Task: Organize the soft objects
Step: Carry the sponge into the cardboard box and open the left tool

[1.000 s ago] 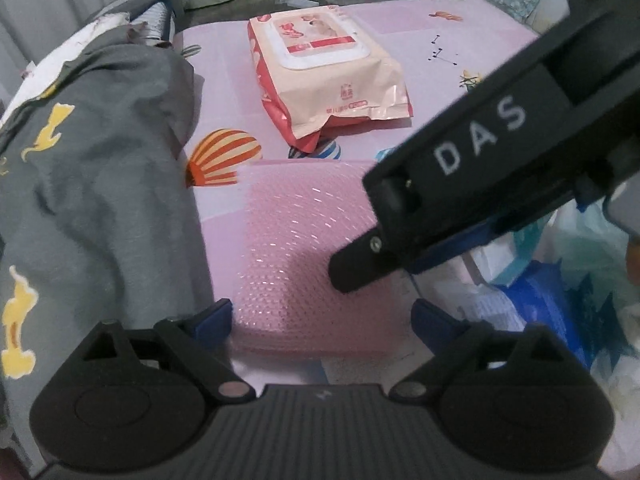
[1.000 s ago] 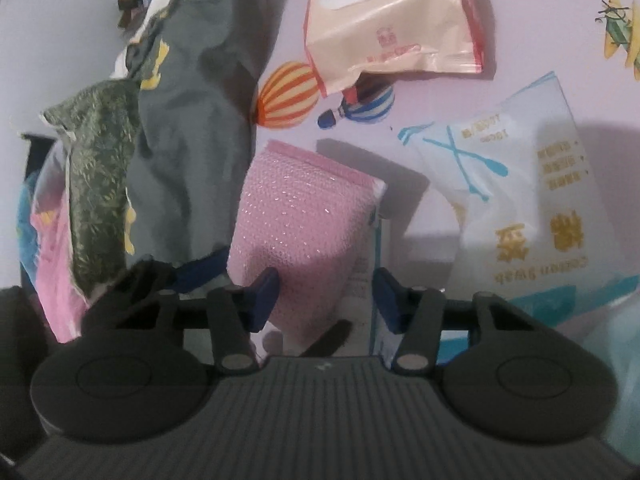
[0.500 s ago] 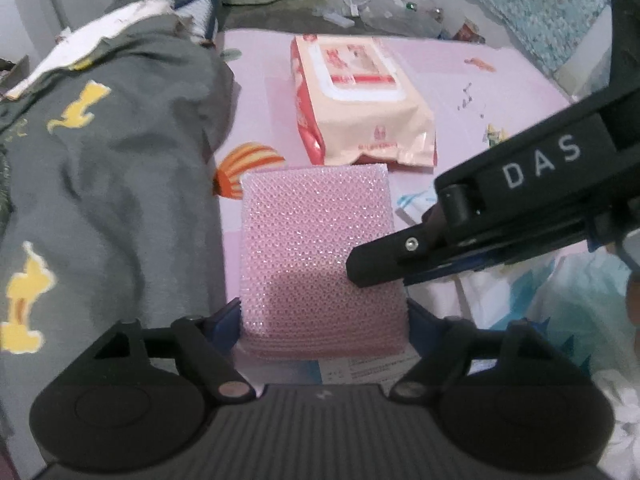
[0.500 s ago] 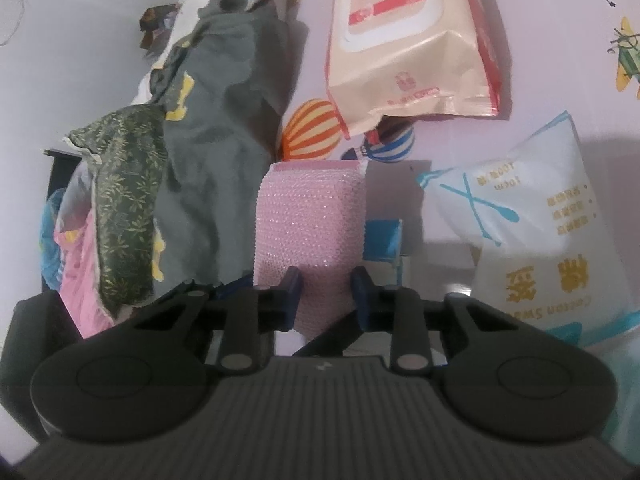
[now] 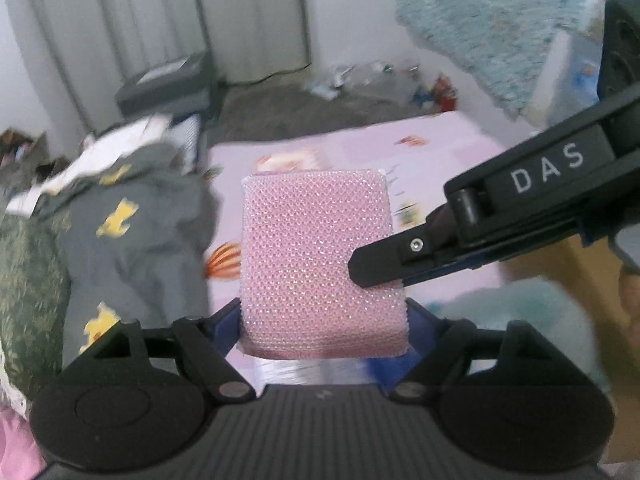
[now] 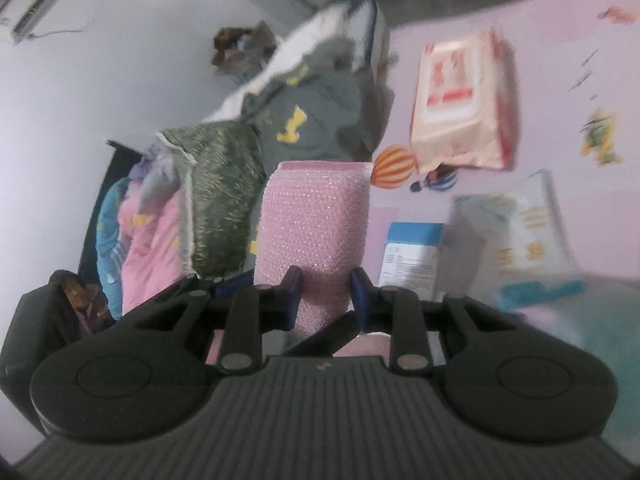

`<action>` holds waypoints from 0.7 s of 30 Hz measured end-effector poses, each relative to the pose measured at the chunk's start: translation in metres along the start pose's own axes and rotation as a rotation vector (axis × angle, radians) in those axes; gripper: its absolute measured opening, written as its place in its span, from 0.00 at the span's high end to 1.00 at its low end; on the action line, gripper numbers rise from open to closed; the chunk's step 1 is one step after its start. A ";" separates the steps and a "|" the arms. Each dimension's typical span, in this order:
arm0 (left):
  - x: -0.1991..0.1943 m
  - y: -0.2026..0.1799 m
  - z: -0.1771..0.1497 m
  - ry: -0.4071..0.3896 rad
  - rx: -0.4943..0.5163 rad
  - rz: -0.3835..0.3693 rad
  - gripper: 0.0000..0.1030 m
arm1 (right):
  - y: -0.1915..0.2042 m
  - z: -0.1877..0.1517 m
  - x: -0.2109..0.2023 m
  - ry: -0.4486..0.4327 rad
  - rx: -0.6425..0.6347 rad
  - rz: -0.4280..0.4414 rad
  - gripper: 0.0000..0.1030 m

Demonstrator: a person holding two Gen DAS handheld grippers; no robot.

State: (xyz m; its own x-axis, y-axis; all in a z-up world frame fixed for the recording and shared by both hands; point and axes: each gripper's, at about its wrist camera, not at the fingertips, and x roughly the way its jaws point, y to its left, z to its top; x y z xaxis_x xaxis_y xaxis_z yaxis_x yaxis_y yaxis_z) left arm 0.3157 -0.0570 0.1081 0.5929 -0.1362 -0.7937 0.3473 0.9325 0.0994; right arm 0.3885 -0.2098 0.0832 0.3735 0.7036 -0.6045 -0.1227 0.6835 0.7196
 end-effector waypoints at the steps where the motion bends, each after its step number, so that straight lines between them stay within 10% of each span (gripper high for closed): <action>1: -0.006 -0.013 0.000 -0.011 0.010 -0.011 0.20 | -0.003 -0.004 -0.018 -0.020 0.000 0.000 0.75; 12: -0.012 -0.188 0.035 -0.050 0.221 -0.173 0.19 | -0.109 -0.056 -0.203 -0.239 0.160 -0.056 0.75; 21: 0.053 -0.283 0.058 0.035 0.299 -0.240 0.19 | -0.223 -0.074 -0.265 -0.293 0.363 -0.095 0.74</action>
State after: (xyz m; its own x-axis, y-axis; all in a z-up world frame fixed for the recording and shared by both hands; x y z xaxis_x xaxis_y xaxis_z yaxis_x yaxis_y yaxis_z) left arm 0.2907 -0.3475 0.0728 0.4454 -0.3226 -0.8352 0.6727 0.7361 0.0744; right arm 0.2491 -0.5337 0.0580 0.6178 0.5207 -0.5892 0.2343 0.5934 0.7701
